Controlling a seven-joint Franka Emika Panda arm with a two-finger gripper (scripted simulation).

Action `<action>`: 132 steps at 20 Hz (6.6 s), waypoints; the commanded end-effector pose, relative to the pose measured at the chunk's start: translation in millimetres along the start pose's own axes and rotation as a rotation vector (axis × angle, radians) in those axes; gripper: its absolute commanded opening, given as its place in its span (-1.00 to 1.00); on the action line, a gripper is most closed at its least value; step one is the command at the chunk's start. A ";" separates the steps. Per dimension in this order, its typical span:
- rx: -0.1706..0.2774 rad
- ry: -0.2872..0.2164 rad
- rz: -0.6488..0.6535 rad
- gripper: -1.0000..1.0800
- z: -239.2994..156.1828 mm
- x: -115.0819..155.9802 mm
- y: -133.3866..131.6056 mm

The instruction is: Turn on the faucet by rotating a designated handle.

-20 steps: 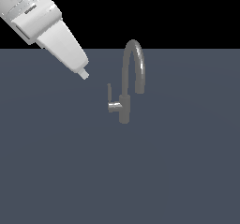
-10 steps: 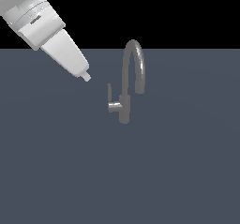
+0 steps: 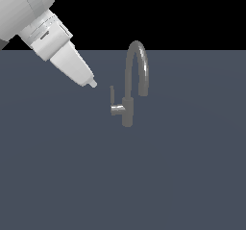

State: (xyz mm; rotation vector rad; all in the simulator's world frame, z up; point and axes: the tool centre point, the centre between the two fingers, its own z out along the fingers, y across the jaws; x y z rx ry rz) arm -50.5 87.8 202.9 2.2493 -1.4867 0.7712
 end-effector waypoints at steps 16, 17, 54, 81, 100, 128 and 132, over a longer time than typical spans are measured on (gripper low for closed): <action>-0.097 0.131 0.234 -1.00 67.6 19.2 -41.6; -0.101 0.137 0.245 -1.00 70.1 20.8 -43.3; -0.115 0.163 0.288 -1.00 63.0 27.5 -5.1; -0.103 0.159 0.277 -1.00 85.9 -10.1 44.9; -0.103 0.155 0.244 -1.00 121.5 -40.8 49.9; -0.108 0.158 0.273 -1.00 169.5 -62.1 12.6; -0.114 0.162 0.285 -1.00 177.0 -63.5 9.2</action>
